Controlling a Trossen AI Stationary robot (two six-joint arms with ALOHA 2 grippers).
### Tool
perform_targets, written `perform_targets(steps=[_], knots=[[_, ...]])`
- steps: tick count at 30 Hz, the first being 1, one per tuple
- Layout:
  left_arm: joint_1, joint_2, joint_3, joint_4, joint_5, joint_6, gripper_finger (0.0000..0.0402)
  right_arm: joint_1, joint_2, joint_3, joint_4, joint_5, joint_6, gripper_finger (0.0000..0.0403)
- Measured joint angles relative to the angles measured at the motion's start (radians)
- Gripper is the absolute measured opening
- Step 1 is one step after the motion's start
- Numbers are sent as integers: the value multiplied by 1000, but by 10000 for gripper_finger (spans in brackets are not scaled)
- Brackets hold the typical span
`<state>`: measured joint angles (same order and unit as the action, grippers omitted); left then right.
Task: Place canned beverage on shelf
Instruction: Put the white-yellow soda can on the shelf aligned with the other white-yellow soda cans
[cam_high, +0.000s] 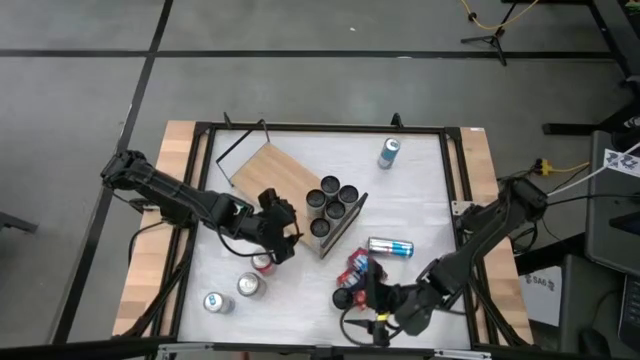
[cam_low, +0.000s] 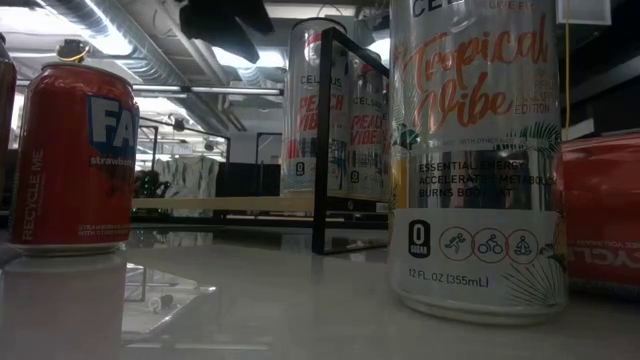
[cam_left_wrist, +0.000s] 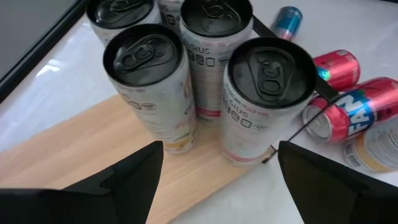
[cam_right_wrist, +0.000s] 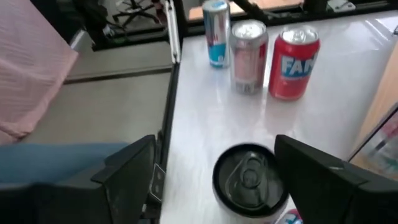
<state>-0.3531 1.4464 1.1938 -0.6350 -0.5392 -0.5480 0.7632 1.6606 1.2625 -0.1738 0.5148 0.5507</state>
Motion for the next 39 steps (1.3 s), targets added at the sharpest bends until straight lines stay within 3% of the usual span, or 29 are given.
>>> perform_targets(steps=[16, 39], knots=[[-34, 0, 0, 0, 0, -27, 312, 9, 60, 0, -12, 122, -9, 324], [-34, 1, 0, 1, 1, -28, 312, 9, 90, 0, -10, 121, -34, 324]])
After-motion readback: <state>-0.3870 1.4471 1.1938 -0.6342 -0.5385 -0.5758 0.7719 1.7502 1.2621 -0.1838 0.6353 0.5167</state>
